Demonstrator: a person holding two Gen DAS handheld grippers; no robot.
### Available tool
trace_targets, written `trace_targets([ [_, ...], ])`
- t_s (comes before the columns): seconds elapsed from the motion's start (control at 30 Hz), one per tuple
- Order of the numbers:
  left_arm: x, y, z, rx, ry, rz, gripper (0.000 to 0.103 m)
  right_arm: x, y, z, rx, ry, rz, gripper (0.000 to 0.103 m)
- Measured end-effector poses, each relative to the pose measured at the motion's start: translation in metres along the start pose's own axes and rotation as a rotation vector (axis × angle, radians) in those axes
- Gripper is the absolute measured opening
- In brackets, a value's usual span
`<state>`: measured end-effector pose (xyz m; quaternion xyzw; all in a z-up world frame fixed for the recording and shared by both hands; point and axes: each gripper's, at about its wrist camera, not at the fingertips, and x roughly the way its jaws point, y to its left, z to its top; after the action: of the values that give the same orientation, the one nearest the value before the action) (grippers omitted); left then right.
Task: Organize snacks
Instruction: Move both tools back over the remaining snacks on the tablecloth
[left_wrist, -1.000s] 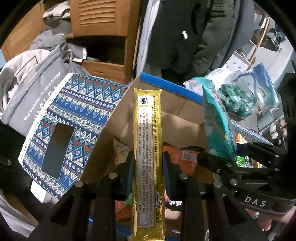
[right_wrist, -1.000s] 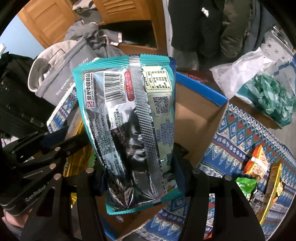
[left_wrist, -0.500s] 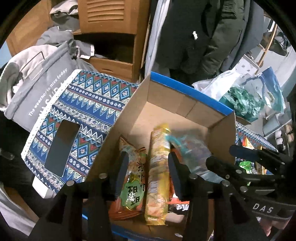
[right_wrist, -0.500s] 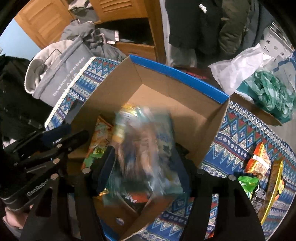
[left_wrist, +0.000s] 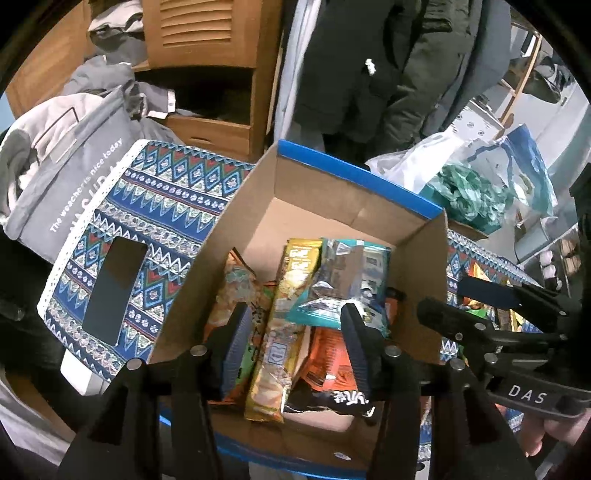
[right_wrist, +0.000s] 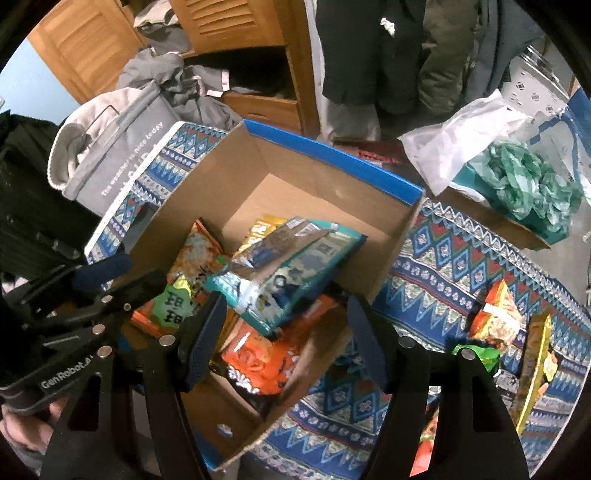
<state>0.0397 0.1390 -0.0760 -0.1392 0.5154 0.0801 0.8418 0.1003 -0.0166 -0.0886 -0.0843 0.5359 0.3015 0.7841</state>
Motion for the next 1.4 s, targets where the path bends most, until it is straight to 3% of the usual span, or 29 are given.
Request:
trace_targets([
  [0.13, -0.002, -0.007, -0.001, 0.0, 0.005, -0.022, 0.058, -0.004, -0.009, -0.006, 0.001, -0.001, -0.01, 0.069],
  [0.4, -0.004, -0.029, -0.006, 0.029, 0.028, -0.06, 0.059, -0.016, -0.036, -0.02, 0.03, -0.016, -0.031, 0.069],
  [0.53, -0.005, -0.041, -0.009, 0.045, 0.032, -0.07, 0.064, -0.024, -0.05, -0.029, 0.047, -0.026, -0.042, 0.069],
  [1.4, 0.008, -0.147, -0.031, 0.177, 0.112, -0.109, 0.071, -0.071, -0.159, -0.098, 0.186, -0.071, -0.128, 0.069],
])
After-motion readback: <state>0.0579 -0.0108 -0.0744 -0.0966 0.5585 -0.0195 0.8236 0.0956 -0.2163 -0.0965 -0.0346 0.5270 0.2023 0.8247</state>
